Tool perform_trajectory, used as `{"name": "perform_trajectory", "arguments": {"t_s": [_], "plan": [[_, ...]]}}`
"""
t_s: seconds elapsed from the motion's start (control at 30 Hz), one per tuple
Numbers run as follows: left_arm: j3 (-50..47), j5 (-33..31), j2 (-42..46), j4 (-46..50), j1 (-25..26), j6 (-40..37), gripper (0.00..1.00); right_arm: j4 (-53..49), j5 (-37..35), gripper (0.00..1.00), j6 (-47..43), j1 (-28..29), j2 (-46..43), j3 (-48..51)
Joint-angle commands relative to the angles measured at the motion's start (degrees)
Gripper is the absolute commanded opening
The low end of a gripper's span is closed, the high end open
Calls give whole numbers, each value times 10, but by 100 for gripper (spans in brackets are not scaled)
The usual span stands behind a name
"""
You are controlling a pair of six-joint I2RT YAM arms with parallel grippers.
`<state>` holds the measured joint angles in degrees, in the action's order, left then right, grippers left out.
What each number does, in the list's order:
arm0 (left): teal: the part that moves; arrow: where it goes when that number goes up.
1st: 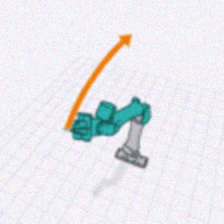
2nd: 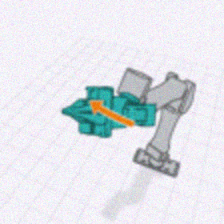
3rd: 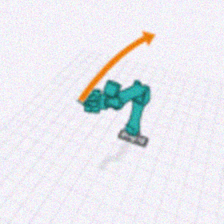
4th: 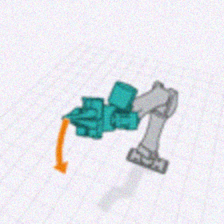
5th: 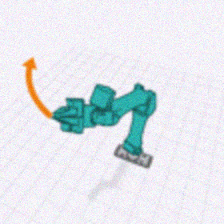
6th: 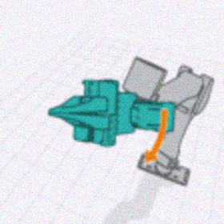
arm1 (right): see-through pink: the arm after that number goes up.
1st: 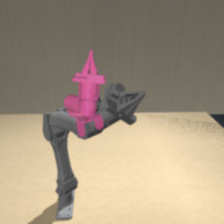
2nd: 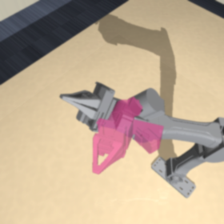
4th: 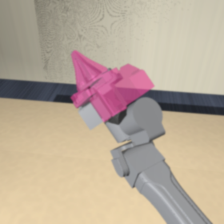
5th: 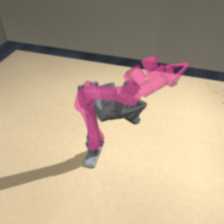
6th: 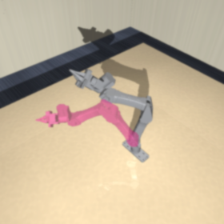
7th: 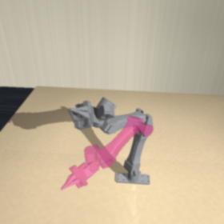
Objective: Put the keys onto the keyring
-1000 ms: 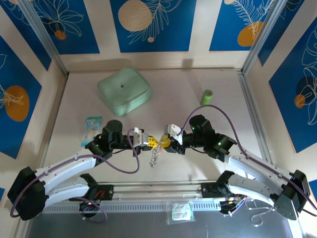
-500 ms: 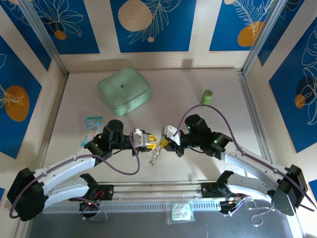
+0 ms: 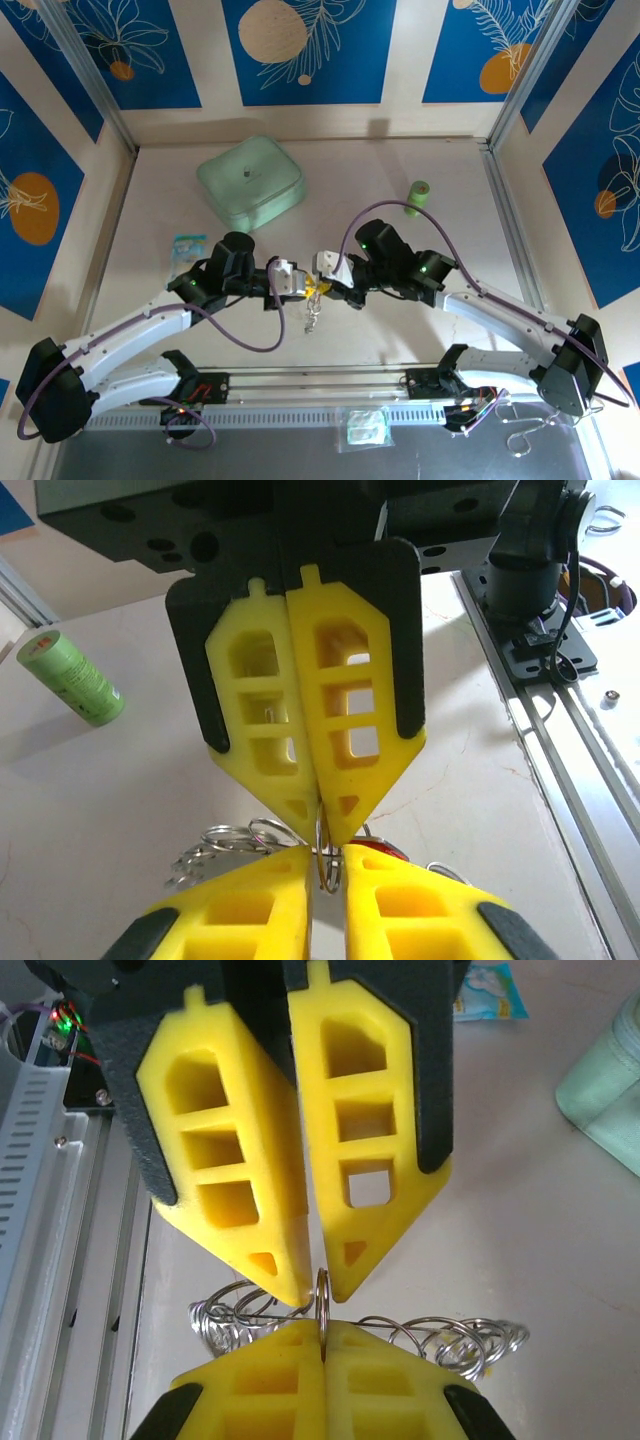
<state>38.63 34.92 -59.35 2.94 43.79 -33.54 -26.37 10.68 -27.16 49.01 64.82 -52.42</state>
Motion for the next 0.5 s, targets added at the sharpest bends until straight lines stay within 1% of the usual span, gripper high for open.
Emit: {"name": "perform_trajectory", "arguments": {"t_s": [0.0, 0.23, 0.27, 0.3, 0.4, 0.43, 0.47], "plan": [[13, 24, -8, 10, 5, -3, 13, -11, -2, 0, -22, 9, 3, -27], [13, 24, -14, 12, 5, -4, 9, 14, 3, 0, -22, 19, -4, -25], [13, 24, -15, 14, 5, -6, 6, 18, 4, 0, -21, 20, -8, -23], [13, 26, -16, 16, 6, -7, 1, 21, 6, 0, -19, 20, -11, -21], [11, 28, -12, 15, 5, -7, 0, 36, 4, 0, -11, 18, -26, -6], [6, 28, -9, 10, 6, -4, 0, 48, 5, 4, -3, 15, -35, 3], [2, 29, -5, 0, 5, 2, 0, 58, 14, 13, 5, 9, -44, 11]]}}
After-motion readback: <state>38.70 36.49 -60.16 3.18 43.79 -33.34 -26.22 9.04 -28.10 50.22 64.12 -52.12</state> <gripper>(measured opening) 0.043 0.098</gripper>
